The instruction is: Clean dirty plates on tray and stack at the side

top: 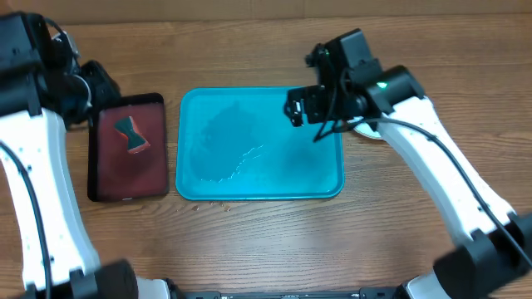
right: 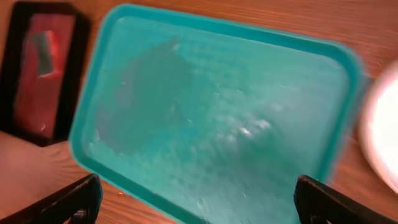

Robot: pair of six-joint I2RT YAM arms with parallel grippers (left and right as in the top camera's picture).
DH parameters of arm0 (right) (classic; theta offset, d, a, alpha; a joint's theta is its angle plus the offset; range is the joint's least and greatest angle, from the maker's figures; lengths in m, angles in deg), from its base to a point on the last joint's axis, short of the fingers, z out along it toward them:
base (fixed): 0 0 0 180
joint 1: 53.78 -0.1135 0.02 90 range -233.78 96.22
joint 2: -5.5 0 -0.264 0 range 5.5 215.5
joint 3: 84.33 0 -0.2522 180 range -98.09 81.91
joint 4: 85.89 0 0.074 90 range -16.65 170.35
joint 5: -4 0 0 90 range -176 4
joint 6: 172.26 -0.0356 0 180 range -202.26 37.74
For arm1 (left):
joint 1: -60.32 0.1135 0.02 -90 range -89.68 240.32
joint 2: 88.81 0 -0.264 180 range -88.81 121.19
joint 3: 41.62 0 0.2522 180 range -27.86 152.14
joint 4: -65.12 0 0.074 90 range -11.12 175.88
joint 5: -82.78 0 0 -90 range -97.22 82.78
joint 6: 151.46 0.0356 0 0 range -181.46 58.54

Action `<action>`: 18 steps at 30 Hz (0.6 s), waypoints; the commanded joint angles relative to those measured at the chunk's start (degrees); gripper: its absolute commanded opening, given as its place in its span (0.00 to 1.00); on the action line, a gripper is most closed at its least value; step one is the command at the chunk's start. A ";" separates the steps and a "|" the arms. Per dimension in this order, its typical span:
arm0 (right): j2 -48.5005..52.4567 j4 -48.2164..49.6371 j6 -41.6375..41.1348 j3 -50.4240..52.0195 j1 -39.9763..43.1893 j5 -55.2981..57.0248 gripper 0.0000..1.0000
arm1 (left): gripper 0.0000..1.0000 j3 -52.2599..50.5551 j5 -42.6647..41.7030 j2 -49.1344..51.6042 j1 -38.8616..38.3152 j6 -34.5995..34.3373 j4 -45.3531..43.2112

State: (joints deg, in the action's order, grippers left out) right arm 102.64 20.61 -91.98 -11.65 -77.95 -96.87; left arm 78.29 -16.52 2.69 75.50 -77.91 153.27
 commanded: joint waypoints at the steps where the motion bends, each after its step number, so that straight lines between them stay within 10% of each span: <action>1: -4.00 -2.45 -4.11 -0.17 -0.22 9.94 1.00 | 0.48 -8.04 -0.81 -5.40 -2.47 1.25 -3.10; 15: -24.98 -4.57 -8.46 16.87 -1.01 20.24 1.00 | 0.52 -52.54 -0.39 -36.98 -5.46 -3.13 -33.64; 17: -29.88 -0.87 -8.55 21.84 -1.01 20.31 1.00 | 0.71 -57.07 2.01 -39.15 -5.46 -4.94 -37.57; 18: -31.71 0.66 -8.57 23.67 -1.01 20.28 1.00 | 1.00 -58.29 2.89 -39.39 -5.46 -5.60 -38.77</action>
State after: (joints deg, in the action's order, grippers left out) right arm 75.87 19.10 -98.60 8.39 -78.80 -79.60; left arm 23.69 -16.28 -35.27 70.15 -80.77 116.33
